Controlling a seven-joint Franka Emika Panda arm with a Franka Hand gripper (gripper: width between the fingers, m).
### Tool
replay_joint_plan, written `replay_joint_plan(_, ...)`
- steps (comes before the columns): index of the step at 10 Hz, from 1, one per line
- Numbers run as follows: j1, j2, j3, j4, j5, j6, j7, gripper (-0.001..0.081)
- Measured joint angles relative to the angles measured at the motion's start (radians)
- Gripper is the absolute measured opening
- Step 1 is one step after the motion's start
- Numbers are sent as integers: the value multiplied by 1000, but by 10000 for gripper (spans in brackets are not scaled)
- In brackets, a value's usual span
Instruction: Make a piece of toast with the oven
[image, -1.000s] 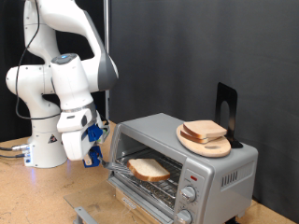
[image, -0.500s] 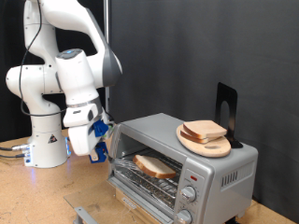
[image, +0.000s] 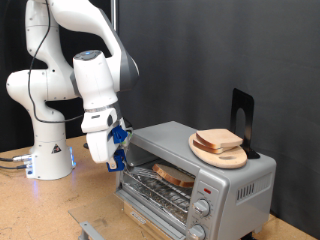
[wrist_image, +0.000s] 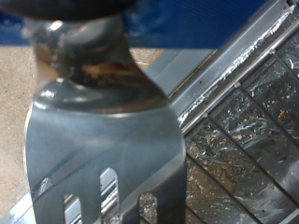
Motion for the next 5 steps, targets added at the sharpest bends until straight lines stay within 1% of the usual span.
replay_joint_plan(3, -14, -5, -19, 1, -2, -60, -14, 385)
replay_joint_plan(5, -23, -15, -56, -7, 12, -81, -70, 385)
